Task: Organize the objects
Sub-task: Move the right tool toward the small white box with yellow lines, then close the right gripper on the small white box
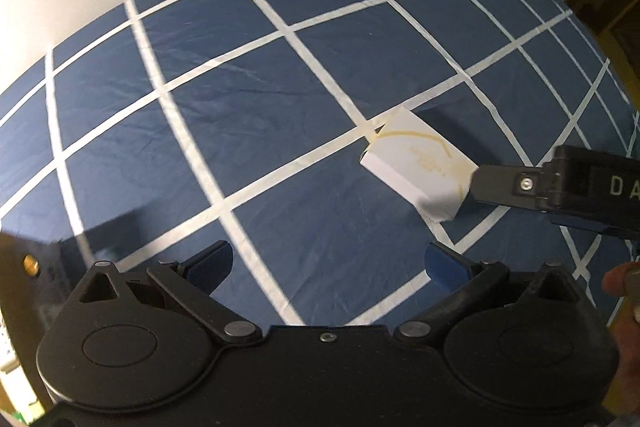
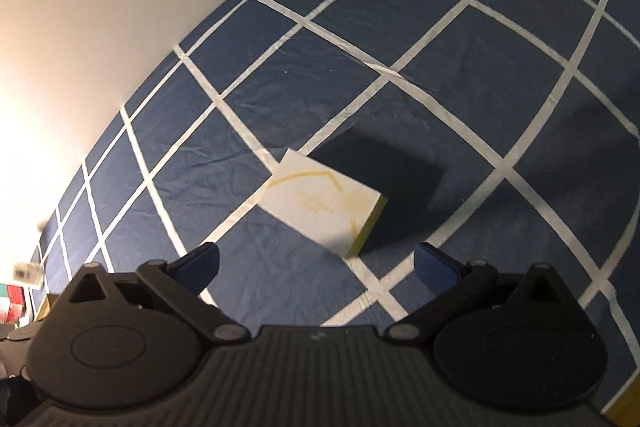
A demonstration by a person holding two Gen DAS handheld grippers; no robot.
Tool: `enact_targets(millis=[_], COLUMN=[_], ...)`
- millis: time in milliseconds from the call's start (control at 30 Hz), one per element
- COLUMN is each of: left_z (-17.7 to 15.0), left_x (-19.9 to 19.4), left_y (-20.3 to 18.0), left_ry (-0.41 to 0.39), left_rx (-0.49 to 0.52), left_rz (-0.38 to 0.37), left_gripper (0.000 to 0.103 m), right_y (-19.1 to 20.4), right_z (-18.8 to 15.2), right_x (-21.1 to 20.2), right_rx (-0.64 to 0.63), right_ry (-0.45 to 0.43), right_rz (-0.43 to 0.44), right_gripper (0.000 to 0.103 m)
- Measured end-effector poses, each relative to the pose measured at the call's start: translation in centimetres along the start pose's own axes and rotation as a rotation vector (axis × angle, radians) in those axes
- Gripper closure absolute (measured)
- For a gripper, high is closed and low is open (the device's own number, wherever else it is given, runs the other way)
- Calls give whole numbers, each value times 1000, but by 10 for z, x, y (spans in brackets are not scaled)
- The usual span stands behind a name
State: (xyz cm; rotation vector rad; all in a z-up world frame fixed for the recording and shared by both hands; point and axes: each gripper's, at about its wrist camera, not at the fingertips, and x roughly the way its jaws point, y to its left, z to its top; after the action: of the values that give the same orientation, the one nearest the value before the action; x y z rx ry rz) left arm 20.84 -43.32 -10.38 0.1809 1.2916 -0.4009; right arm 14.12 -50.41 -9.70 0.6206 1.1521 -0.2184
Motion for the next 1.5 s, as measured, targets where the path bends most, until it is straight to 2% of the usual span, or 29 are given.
enact_targets(millis=[433, 500, 633, 1067, 1300, 1500], left_z=[26, 28, 32, 48, 69, 81], left_x=[53, 59, 68, 79, 90, 108], left_y=[7, 8, 8, 11, 10, 5], left_ry=[103, 113, 126, 129, 131, 162], left_rx=[3, 3, 3, -7, 31, 70], left_rz=[-7, -6, -13, -42, -93, -176], left_gripper=[0, 0, 0, 0, 0, 0], right_y=[-15, -19, -26, -8, -7, -13], right_z=[27, 28, 30, 61, 70, 72], right_x=[70, 76, 87, 104, 115, 121], right_rx=[58, 66, 81, -28, -23, 15], right_ry=[114, 122, 151, 129, 156, 182], right_rz=[0, 7, 47, 49, 22, 27], right_gripper=[4, 13, 22, 22, 22, 22])
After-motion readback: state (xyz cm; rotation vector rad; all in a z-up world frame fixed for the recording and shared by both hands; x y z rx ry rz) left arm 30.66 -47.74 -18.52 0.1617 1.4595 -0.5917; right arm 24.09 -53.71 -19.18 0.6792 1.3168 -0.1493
